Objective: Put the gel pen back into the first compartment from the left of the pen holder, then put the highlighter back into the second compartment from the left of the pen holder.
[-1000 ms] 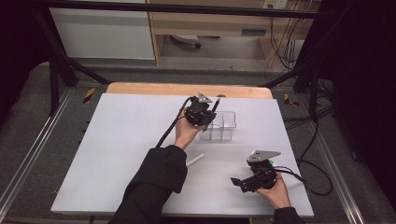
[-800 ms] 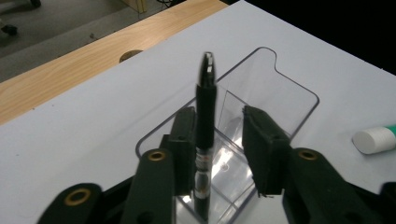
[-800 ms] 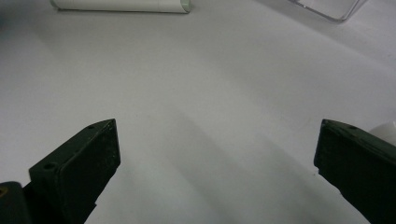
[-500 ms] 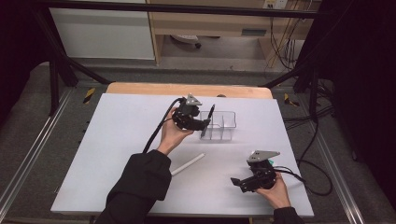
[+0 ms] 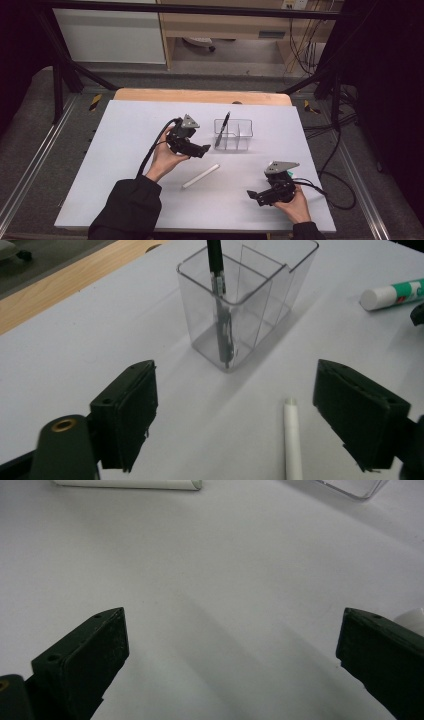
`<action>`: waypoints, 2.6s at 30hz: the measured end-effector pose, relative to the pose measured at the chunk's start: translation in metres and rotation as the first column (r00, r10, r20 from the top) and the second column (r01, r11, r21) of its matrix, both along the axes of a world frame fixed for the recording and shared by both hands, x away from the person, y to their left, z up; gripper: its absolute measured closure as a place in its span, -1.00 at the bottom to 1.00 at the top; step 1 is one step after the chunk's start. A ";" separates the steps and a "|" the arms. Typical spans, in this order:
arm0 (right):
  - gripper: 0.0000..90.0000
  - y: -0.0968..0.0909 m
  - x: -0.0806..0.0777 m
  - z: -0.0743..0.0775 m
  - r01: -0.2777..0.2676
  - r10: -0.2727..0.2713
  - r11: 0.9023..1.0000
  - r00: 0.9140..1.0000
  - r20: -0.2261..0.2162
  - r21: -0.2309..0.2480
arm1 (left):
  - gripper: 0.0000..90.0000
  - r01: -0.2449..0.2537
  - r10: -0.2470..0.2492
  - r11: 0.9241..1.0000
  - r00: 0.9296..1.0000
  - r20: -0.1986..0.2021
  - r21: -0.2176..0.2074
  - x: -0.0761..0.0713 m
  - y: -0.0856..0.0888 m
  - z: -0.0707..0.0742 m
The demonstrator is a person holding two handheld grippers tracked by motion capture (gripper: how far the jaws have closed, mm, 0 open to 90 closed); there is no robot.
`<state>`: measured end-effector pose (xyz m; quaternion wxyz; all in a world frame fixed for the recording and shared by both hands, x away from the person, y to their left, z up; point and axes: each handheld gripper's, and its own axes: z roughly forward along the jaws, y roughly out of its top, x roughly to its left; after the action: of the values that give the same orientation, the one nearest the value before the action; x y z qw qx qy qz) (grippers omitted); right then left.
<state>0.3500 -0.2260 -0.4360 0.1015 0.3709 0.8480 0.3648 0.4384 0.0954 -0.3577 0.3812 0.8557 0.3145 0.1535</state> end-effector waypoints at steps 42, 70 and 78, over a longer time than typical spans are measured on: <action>-0.98 0.000 0.000 0.000 0.000 0.000 1.000 1.000 -0.003 0.003 | -0.70 0.067 -0.051 0.991 0.989 -0.141 0.113 -0.021 -0.023 -0.057; -0.98 -0.001 -0.001 0.000 -0.003 0.003 1.000 1.000 -0.002 -0.001 | 0.21 0.083 -0.056 0.987 0.981 -0.186 0.137 -0.022 -0.038 -0.062; -0.98 0.000 -0.001 -0.001 -0.005 0.005 1.000 1.000 -0.004 -0.002 | 0.42 0.087 -0.054 0.983 0.979 -0.199 0.159 -0.019 -0.040 -0.067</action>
<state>0.3491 -0.2261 -0.4365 0.0992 0.3693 0.8496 0.3632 0.4190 0.0553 -0.4246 0.2810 0.9062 0.3053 0.0817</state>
